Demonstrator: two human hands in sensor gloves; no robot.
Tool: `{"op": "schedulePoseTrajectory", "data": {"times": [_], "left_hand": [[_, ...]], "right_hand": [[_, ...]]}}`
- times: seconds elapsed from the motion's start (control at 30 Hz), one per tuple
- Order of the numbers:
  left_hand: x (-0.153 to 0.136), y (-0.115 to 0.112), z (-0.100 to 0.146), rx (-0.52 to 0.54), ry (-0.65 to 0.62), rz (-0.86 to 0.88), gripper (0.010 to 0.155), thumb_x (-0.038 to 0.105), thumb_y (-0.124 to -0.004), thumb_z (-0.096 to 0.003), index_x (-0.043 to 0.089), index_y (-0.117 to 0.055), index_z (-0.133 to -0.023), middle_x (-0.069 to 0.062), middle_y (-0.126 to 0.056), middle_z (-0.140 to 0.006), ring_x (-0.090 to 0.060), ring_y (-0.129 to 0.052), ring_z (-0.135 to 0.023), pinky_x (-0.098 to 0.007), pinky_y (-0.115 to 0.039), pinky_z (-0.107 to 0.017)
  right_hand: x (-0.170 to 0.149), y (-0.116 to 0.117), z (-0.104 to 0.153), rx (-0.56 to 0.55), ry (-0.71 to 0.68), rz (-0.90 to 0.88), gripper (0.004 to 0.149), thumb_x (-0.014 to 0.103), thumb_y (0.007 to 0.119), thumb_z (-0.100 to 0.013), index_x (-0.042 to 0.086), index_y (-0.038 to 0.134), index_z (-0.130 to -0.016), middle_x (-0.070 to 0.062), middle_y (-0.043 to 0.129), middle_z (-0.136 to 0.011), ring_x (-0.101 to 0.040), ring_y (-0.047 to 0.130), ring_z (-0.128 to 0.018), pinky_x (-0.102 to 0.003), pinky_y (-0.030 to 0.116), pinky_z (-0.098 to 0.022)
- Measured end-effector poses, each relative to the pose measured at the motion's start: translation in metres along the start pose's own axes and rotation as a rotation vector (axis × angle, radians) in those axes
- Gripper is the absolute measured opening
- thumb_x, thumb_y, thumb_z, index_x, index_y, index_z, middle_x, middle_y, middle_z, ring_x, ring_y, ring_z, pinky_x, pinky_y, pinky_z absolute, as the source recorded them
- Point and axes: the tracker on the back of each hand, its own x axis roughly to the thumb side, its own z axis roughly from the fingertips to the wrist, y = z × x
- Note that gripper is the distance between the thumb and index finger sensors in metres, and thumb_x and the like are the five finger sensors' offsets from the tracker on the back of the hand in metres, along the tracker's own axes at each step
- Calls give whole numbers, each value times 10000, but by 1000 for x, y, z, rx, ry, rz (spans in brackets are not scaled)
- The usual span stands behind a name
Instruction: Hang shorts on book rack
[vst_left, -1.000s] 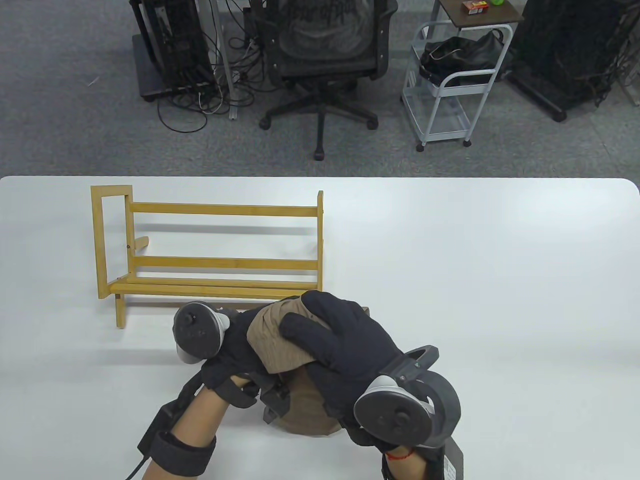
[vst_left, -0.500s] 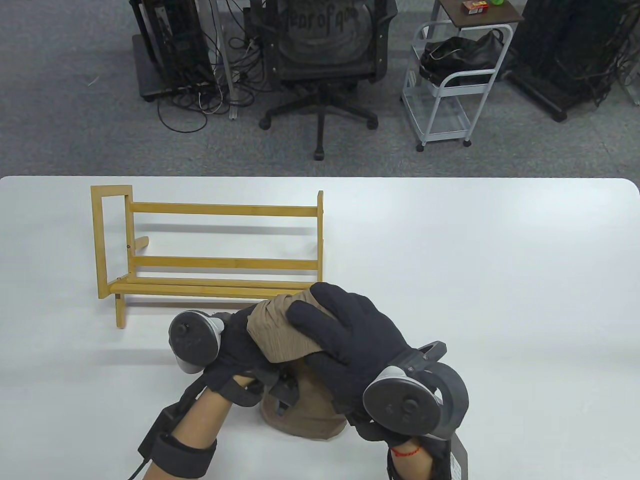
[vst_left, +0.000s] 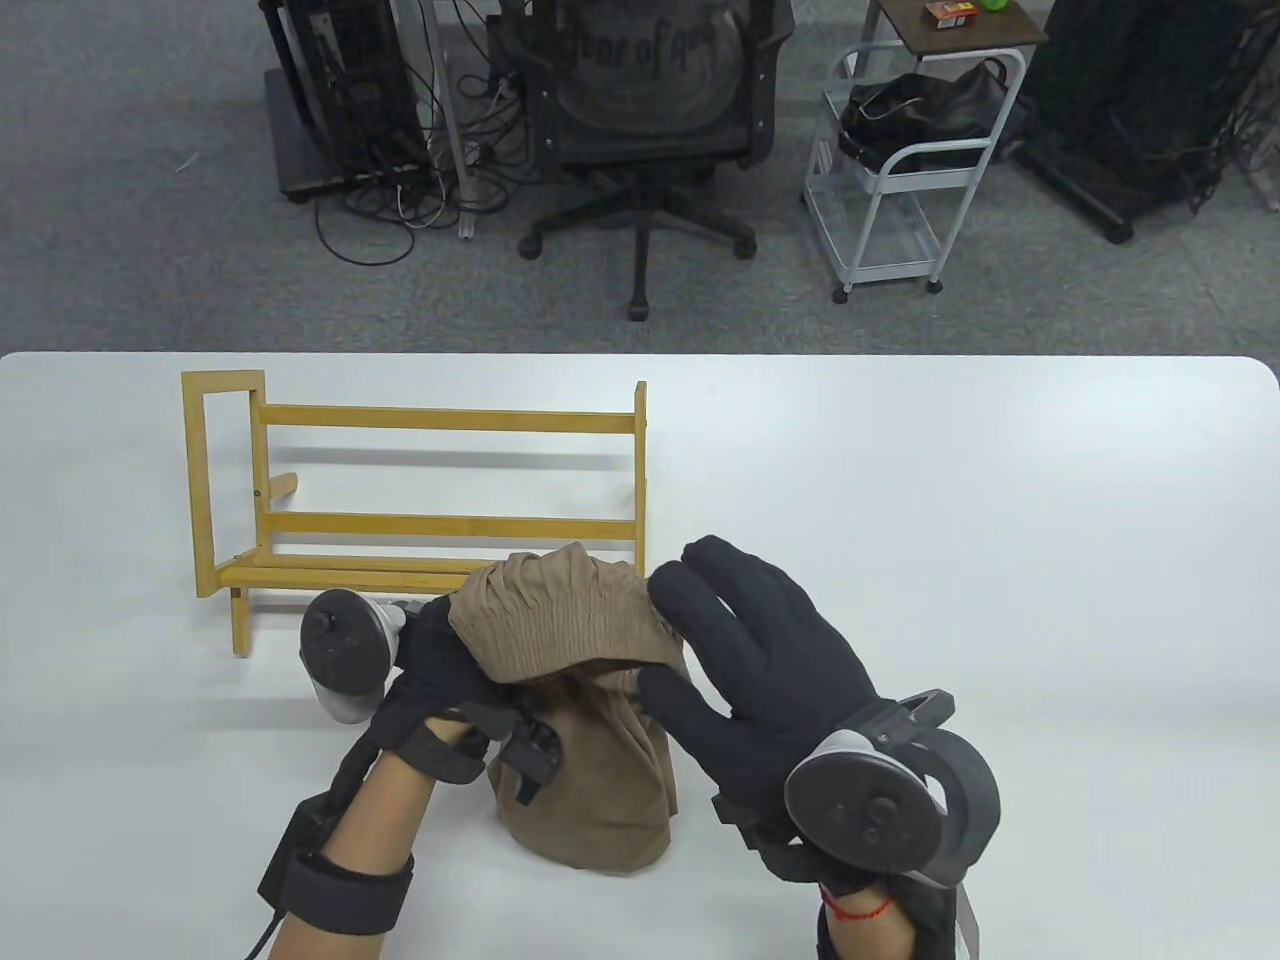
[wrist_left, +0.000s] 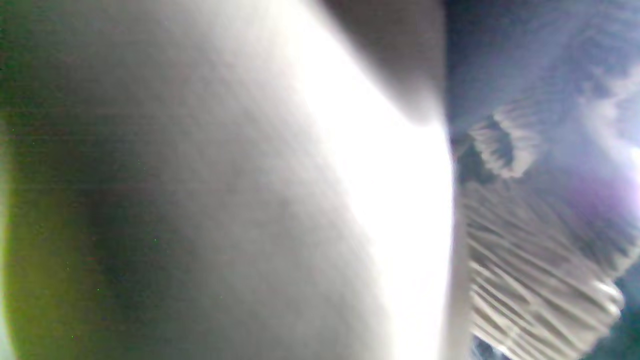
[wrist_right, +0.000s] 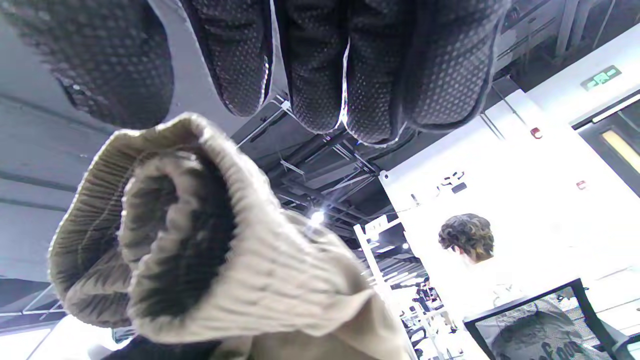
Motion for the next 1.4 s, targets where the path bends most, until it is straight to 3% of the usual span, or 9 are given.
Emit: {"op": "schedulePoseTrajectory", "data": {"times": [0.6, 0.93, 1.4], "left_hand": [[4, 39, 6, 86, 15, -61, 437, 438, -920, -452, 216, -856, -822, -19, -1004, -655, -236, -1042, -469, -428, -845, -360], [6, 57, 9, 131, 26, -98, 442, 444, -917, -455, 219, -853, -829, -18, -1001, -670, -241, -1041, -486, -433, -842, -372], [9, 90, 17, 236, 38, -152, 444, 445, -914, -460, 222, -848, -837, -20, -997, -684, -247, -1038, -499, -436, -839, -381]], "right_hand": [[-70, 7, 32, 22, 139, 170, 595, 580, 778, -432, 361, 706, -981, -24, 710, -1112, -338, 751, -1010, -498, 679, -730], [-110, 22, 56, 42, 225, 331, 592, 582, 772, -427, 370, 706, -975, -6, 708, -1112, -340, 740, -1017, -514, 671, -732], [-134, 42, 71, 86, 255, 441, 578, 578, 770, -421, 367, 726, -958, -16, 722, -1099, -339, 755, -1003, -523, 679, -718]]}}
